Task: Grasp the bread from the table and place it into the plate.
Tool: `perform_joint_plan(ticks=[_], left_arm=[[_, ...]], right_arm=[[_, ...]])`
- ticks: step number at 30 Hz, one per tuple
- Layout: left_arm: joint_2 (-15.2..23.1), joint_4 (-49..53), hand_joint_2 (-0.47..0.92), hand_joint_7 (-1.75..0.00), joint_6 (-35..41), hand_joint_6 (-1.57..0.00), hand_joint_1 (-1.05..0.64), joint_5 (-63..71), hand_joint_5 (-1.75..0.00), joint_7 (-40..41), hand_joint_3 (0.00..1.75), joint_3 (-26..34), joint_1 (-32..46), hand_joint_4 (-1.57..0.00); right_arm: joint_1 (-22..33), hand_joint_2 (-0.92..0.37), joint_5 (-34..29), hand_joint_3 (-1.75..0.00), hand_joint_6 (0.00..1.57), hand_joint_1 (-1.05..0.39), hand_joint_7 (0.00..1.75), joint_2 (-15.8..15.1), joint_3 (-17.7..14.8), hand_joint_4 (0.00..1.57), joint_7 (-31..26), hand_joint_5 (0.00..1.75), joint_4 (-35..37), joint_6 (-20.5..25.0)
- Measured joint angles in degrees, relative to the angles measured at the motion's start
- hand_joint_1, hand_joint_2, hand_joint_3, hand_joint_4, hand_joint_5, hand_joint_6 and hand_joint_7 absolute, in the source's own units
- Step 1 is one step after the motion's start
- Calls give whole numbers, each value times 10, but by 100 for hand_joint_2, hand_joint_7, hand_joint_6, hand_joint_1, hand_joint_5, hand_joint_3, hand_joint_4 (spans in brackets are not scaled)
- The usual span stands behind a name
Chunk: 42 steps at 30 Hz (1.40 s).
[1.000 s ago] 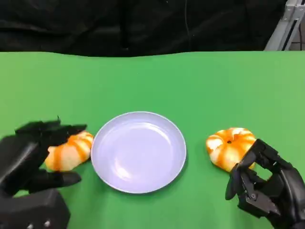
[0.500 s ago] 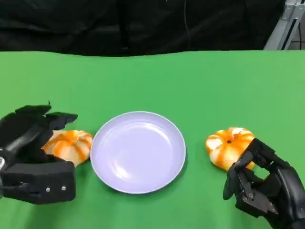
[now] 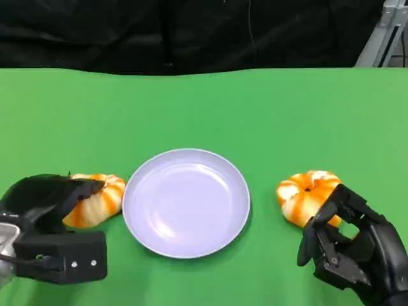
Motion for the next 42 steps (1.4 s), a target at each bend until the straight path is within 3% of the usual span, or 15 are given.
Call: perform_joint_plan(ticks=[13,18,21,22,23,24,25,26,27,30,33,42], left_arm=[[-20,130,92,-2,-35,-53,-67,-31,-4,57,23,-39,-59,-48],[-24,149,92,-6,-38,-75,-26,-38,-8,71,23,-50,-71,-75],[-31,153,92,-10,-46,-101,-5,-58,-18,89,25,-45,-71,-113],[-34,154,92,-10,-49,-105,-3,-67,-21,96,25,-40,-69,-118],[-37,156,92,-38,-51,-107,0,-76,-85,102,26,-35,-68,-103],[-38,156,92,-81,-54,-94,2,-86,-138,106,27,-30,-65,-84],[-38,156,92,-98,-59,-88,3,-92,-156,112,27,-26,-61,-78],[-38,156,92,-130,-63,-75,3,-99,-165,115,31,-24,-59,-75],[-38,155,92,-153,-65,-64,3,-105,-171,118,32,-21,-58,-71],[-38,145,89,-170,-59,-56,5,-107,-174,119,32,-16,-51,-70],[-38,130,90,-174,-48,-50,1,-107,-175,119,38,-11,-43,-68],[-13,36,91,-171,-16,-54,0,-131,-175,99,35,31,-22,-69]], right_arm=[[0,-57,-7,-115,63,-13,169,0,3,84,-7,175,0,0],[0,-57,-5,-115,63,-12,170,0,3,85,-4,175,0,0],[1,-57,-5,-115,63,-12,170,0,3,85,-4,175,-2,1],[1,-57,-5,-115,63,-12,170,0,3,85,-4,175,-3,1],[1,-57,-5,-115,63,-12,170,0,3,85,-4,175,-4,1],[1,-57,-4,-115,63,-12,170,0,3,85,-4,175,-5,1],[1,-57,-2,-115,63,-12,169,0,3,85,-4,175,-5,1],[1,-57,-1,-115,63,-12,169,0,3,86,-4,175,-5,1],[1,-57,-1,-115,63,-12,169,0,3,86,-4,175,-5,1],[1,-57,-1,-115,64,-13,169,-1,3,86,-2,175,-5,1],[1,-57,-1,-115,64,-13,169,-1,2,86,-2,175,-5,1],[1,-56,-2,-116,64,-13,169,-1,0,85,-2,175,-4,0]])
